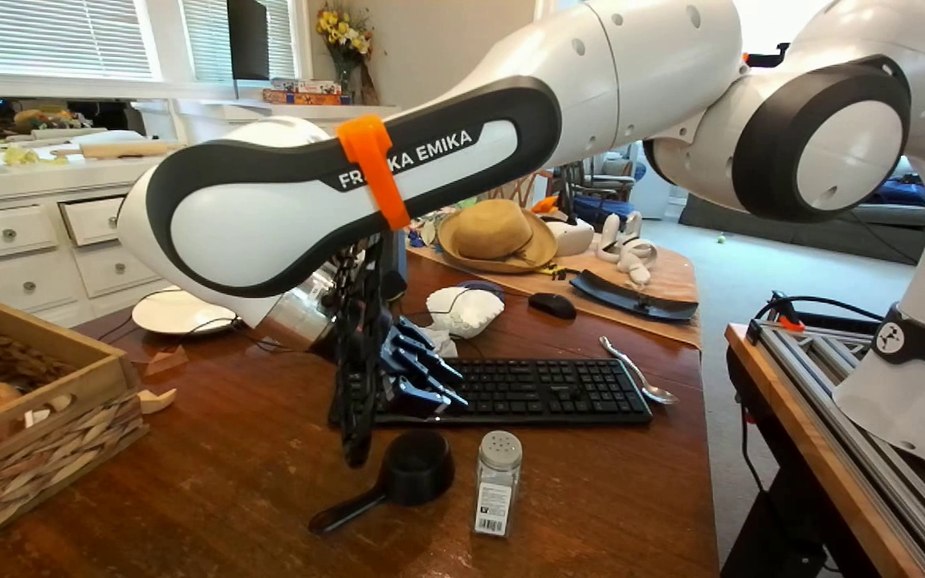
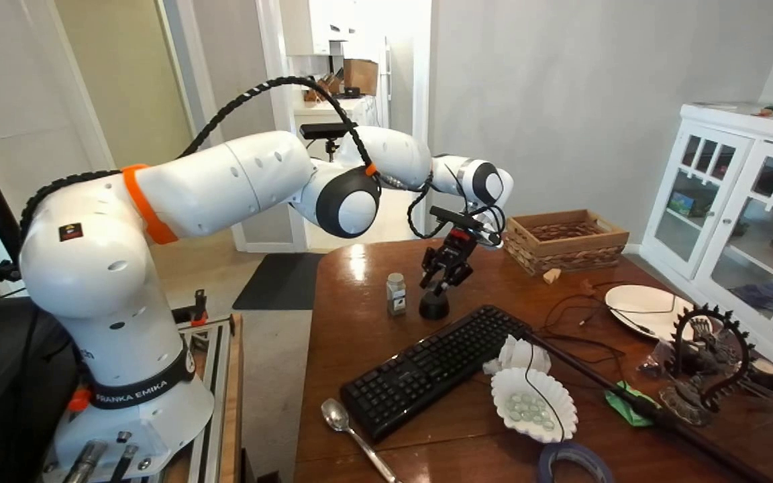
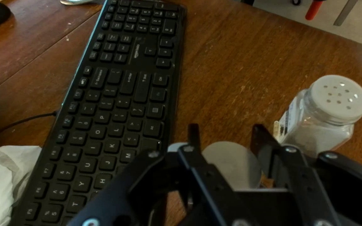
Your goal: Pick up the lid from the bottle and put it on the table
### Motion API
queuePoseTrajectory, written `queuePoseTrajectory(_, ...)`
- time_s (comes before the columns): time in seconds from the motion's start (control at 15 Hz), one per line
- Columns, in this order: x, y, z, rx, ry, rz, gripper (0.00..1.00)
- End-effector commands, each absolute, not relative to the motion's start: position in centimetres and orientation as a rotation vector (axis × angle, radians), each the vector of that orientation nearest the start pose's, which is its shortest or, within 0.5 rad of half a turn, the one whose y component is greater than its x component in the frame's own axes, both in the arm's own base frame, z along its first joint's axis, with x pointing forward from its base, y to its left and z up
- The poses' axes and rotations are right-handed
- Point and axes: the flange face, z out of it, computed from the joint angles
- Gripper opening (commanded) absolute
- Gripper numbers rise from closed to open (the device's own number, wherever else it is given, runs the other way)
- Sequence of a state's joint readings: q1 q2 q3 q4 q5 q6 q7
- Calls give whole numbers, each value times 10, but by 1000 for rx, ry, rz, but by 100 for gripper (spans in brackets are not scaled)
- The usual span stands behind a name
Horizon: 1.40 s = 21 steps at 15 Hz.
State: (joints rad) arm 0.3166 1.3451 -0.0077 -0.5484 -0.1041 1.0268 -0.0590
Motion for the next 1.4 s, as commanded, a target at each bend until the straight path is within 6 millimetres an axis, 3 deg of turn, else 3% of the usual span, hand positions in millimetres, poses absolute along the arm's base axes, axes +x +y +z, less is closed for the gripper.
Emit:
queuePoseTrajectory(0.0, 667, 191, 129, -2958, -688, 1364, 20)
queuePoseTrajectory(0.4, 655, 196, 111, -2843, -867, 1451, 20)
queuePoseTrajectory(0.47, 658, 193, 117, -2865, -790, 1424, 45)
queuePoseTrajectory(0.73, 656, 196, 112, -2848, -830, 1437, 45)
queuePoseTrajectory(0.8, 656, 196, 112, -2847, -831, 1437, 20)
queuePoseTrajectory(1.33, 646, 224, 123, -2958, -759, 1489, 20)
